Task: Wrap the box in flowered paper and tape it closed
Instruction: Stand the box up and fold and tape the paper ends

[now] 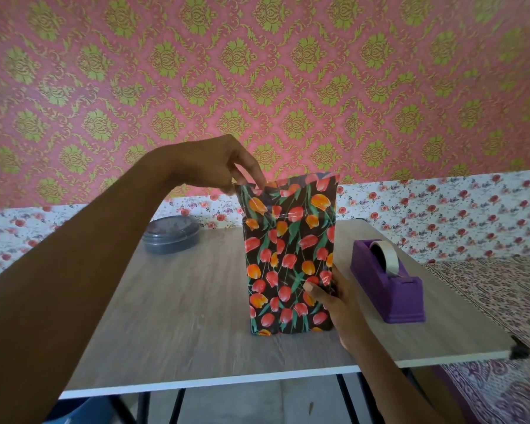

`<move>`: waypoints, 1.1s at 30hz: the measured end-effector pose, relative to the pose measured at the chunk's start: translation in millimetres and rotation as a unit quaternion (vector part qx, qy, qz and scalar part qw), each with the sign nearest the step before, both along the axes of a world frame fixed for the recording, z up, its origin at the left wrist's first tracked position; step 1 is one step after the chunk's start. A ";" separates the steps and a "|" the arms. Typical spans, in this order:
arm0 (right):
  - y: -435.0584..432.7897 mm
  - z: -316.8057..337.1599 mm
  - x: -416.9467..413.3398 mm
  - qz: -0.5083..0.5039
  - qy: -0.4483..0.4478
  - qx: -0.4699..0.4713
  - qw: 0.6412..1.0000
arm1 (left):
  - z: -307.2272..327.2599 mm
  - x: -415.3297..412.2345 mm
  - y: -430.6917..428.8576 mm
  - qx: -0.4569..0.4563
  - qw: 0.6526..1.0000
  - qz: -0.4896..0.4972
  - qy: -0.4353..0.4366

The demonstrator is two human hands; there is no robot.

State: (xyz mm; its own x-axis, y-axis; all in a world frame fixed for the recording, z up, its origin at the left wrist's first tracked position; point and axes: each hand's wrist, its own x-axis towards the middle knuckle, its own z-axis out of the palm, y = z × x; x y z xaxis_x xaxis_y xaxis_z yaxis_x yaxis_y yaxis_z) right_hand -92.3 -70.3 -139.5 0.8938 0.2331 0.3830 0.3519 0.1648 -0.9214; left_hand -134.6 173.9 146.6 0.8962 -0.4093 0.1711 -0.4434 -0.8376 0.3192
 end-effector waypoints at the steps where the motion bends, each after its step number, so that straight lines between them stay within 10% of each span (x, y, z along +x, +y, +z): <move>1: 0.1 0.1 -0.3 0.001 0.001 0.001 1.000 | -2.4 1.6 -0.2 0.016 1.000 -0.002 -0.015; 7: -0.1 -0.2 1.0 -0.006 0.017 0.017 1.000 | -19.9 11.7 -5.7 -0.001 0.984 0.036 -0.173; 14: 1.7 0.1 -0.4 -0.005 0.026 0.016 1.000 | -80.3 14.8 -7.6 -0.275 0.881 0.122 -0.365; 22: 2.7 1.8 -3.1 -0.029 0.035 0.007 0.999 | -124.0 4.1 -15.7 -0.480 0.834 0.097 -0.255; 28: 2.4 1.0 -2.5 -0.027 0.031 0.006 0.999 | -111.8 5.1 -21.3 -0.387 0.877 0.108 -0.263; 33: 2.2 2.6 -4.1 -0.010 0.019 0.017 1.000 | -49.2 3.9 -28.0 -0.273 0.954 0.101 -0.074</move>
